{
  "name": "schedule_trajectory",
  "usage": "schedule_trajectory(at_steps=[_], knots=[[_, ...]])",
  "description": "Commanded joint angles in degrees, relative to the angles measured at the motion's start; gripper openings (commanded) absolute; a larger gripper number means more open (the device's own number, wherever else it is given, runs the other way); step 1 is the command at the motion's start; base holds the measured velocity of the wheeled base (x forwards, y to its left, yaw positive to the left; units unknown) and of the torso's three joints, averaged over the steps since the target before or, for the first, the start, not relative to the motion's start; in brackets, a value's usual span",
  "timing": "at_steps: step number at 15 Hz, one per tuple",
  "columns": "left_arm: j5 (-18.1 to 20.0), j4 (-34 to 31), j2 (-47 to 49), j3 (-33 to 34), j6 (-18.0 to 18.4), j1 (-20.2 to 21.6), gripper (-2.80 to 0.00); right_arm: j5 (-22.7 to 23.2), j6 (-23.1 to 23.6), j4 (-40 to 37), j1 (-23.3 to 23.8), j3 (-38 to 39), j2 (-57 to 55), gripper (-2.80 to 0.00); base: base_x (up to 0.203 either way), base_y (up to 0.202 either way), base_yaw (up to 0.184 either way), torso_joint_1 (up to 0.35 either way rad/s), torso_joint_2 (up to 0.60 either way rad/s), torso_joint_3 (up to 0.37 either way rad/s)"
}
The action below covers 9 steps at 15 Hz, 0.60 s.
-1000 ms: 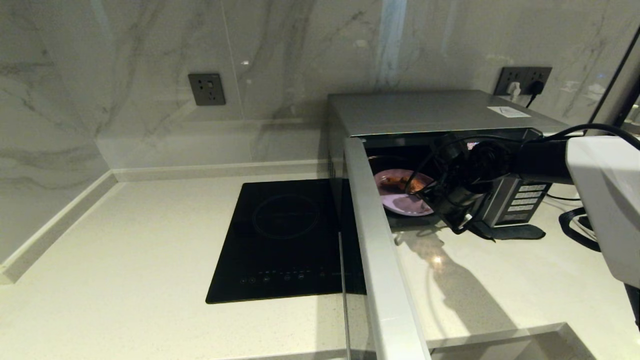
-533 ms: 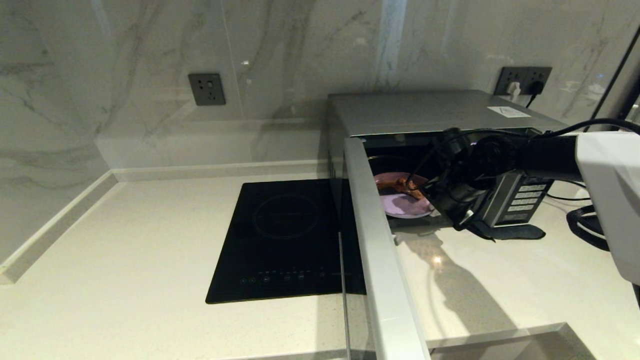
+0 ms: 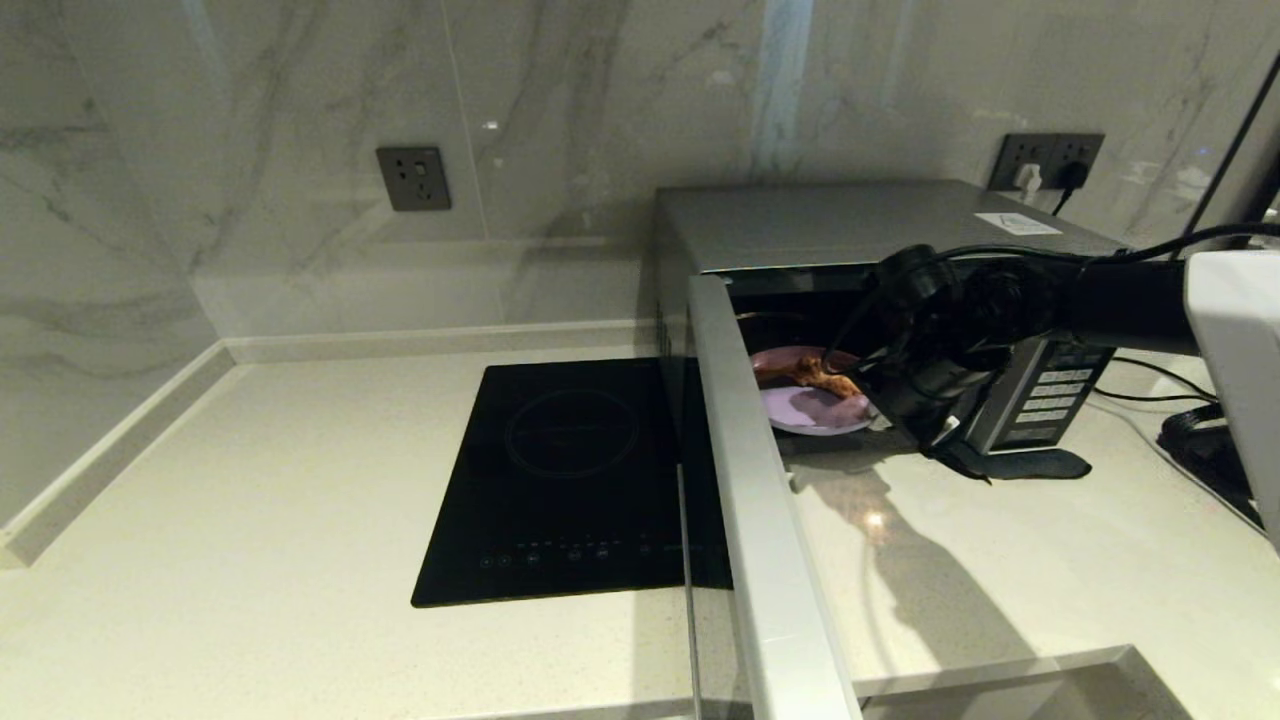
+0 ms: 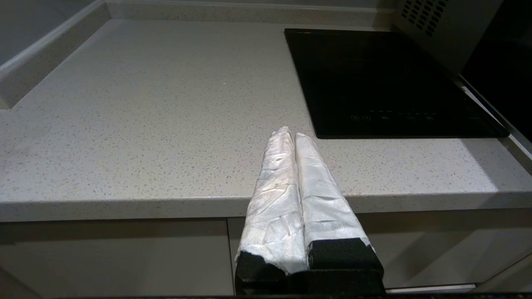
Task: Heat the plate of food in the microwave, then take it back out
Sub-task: Take the plate out of the microwave
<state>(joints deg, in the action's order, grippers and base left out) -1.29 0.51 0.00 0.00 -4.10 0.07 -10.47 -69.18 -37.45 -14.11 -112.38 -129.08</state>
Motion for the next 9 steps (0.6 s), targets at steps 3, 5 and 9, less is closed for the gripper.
schedule_trajectory(at_steps=[3,5,9], knots=[[-0.03,0.02,0.09,0.00,-0.03,0.01,-2.80,0.01,-0.69,-0.08,0.14,1.50,3.18,-2.80,0.000,0.000,0.000,0.000,0.00,0.000],[-0.03,0.02,0.09,0.00,-0.03,0.01,-2.80,0.01,-0.78,-0.08,0.14,2.36,4.15,-2.80,0.000,0.000,0.000,0.000,0.00,0.000],[-0.03,0.02,0.09,0.00,-0.03,0.01,-2.80,0.92,-0.84,0.05,0.19,9.48,10.17,-2.80,0.000,0.000,0.000,0.000,0.00,0.000]])
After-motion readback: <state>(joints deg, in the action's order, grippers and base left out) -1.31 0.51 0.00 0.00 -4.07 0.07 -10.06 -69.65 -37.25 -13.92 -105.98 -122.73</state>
